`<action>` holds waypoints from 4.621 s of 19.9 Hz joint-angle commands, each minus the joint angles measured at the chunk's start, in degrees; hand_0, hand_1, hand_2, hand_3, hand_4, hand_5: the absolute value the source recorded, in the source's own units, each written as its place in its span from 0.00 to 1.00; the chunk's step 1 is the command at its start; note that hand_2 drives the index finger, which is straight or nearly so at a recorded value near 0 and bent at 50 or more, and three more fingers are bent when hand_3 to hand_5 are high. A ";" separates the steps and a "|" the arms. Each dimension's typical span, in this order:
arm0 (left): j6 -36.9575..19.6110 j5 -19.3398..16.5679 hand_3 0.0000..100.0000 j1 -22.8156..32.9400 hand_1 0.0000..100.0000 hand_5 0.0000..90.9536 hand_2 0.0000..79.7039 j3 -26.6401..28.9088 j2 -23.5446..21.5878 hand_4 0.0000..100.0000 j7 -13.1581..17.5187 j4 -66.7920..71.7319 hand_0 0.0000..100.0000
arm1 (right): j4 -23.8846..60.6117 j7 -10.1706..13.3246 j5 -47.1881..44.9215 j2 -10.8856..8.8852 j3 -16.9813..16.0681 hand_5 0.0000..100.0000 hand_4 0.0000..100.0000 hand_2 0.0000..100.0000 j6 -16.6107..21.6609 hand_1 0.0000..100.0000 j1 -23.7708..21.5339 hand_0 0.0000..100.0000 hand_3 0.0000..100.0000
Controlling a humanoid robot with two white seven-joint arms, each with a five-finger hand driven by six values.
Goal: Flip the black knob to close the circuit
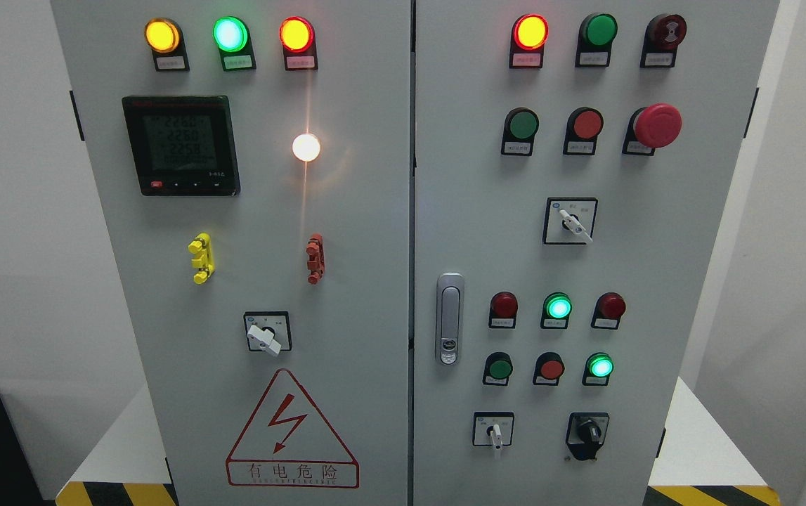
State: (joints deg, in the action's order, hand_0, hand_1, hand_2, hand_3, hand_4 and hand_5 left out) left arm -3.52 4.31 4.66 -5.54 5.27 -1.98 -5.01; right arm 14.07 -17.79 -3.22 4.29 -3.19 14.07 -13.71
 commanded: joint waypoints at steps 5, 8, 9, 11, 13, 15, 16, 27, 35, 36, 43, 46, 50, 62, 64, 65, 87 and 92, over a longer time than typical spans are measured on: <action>0.00 0.00 0.00 0.00 0.56 0.00 0.00 0.00 0.00 0.00 -0.04 0.00 0.12 | -3.44 -0.06 0.32 -0.07 0.03 0.00 0.00 0.00 -0.01 0.13 0.70 0.00 0.00; 0.00 0.00 0.00 0.00 0.56 0.00 0.00 0.00 0.00 0.00 -0.04 0.00 0.12 | -3.44 -0.23 0.41 -0.07 0.03 0.00 0.00 0.00 -0.01 0.13 0.96 0.00 0.00; 0.00 0.00 0.00 0.00 0.56 0.00 0.00 0.00 0.00 0.00 -0.04 0.00 0.12 | -3.44 -0.32 0.41 -0.07 0.03 0.00 0.00 0.00 -0.01 0.13 0.96 0.00 0.00; 0.00 0.00 0.00 0.00 0.56 0.00 0.00 0.00 0.00 0.00 -0.04 0.00 0.12 | -3.35 -0.58 0.41 -0.16 -0.06 0.00 0.00 0.00 -0.01 0.13 0.96 0.00 0.00; 0.00 0.00 0.00 0.00 0.56 0.00 0.00 0.00 0.00 0.00 -0.04 0.00 0.12 | -2.91 -0.67 0.50 -0.07 0.03 0.00 0.00 0.00 -0.01 0.13 0.96 0.00 0.00; 0.00 0.00 0.00 0.00 0.56 0.00 0.00 0.00 0.00 0.00 -0.04 0.00 0.12 | -2.38 -0.76 0.59 -0.07 0.11 0.00 0.00 0.00 -0.01 0.13 0.87 0.00 0.00; 0.00 0.00 0.00 0.00 0.56 0.00 0.00 0.00 0.00 0.00 -0.04 0.00 0.12 | -1.08 -0.76 0.94 -0.07 0.12 0.00 0.00 0.00 -0.01 0.13 0.70 0.00 0.00; 0.00 0.00 0.00 0.00 0.56 0.00 0.00 0.00 0.00 0.00 -0.04 0.00 0.12 | 28.53 2.75 13.75 -1.56 0.03 0.00 0.00 0.04 -9.32 0.13 -3.17 0.00 0.09; 0.00 0.00 0.00 0.00 0.56 0.00 0.00 0.00 0.00 0.00 -0.04 0.00 0.12 | 51.56 4.60 28.88 -3.93 -1.20 0.06 0.35 0.30 -9.58 0.14 -4.57 0.00 0.44; 0.00 0.00 0.00 0.00 0.56 0.00 0.00 0.00 0.00 0.00 -0.04 0.00 0.12 | 54.45 4.52 30.28 -4.11 -1.81 0.13 0.37 0.34 -10.28 0.14 -4.57 0.00 0.47; 0.00 0.00 0.00 0.00 0.56 0.00 0.00 0.00 0.00 0.00 -0.04 0.00 0.12 | 71.95 4.60 45.12 -3.50 -2.70 0.34 0.54 0.53 -15.11 0.13 -4.57 0.00 0.68; 0.00 0.00 0.00 0.00 0.56 0.00 0.00 0.00 0.00 0.00 -0.04 0.00 0.12 | 80.22 4.43 56.28 -3.23 -2.79 0.47 0.62 0.62 -21.00 0.10 -4.66 0.00 0.77; 0.00 0.00 0.00 0.00 0.56 0.00 0.00 0.00 0.00 0.00 -0.04 0.00 0.12 | 87.25 4.51 62.80 -3.23 -2.79 0.62 0.71 0.71 -21.54 0.05 -4.57 0.00 0.85; 0.00 0.00 0.00 0.00 0.56 0.00 0.00 0.00 0.00 0.00 -0.04 0.00 0.12 | 98.60 -0.93 75.46 1.33 -2.70 0.81 0.87 0.87 -21.80 0.00 1.92 0.00 1.00; 0.00 0.00 0.00 0.00 0.56 0.00 0.00 0.00 0.00 0.00 -0.04 0.00 0.12 | 98.61 -1.63 76.96 2.13 -2.61 0.84 0.88 0.88 -21.80 0.00 4.11 0.00 1.00; 0.00 0.00 0.00 0.00 0.56 0.00 0.00 0.00 0.00 0.00 -0.04 0.00 0.12 | 98.52 -1.90 77.40 2.39 -2.70 0.85 0.89 0.88 -21.89 0.00 5.26 0.00 1.00; 0.00 0.00 0.00 0.00 0.56 0.00 0.00 0.00 0.00 0.00 -0.04 0.00 0.12 | 87.98 -3.92 83.37 2.92 -2.70 0.86 0.90 0.88 -25.32 0.00 23.37 0.00 1.00; 0.00 0.00 0.00 0.00 0.56 0.00 0.00 0.00 0.00 0.00 -0.04 0.00 0.12 | 85.95 -3.92 83.73 2.57 -2.79 0.86 0.90 0.88 -25.84 0.00 24.08 0.00 1.00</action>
State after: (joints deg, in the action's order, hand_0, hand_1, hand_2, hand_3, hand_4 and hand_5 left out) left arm -3.52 4.31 4.66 -5.54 5.27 -1.98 -5.01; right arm 104.28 -21.92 79.61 6.77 -5.79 -11.26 8.22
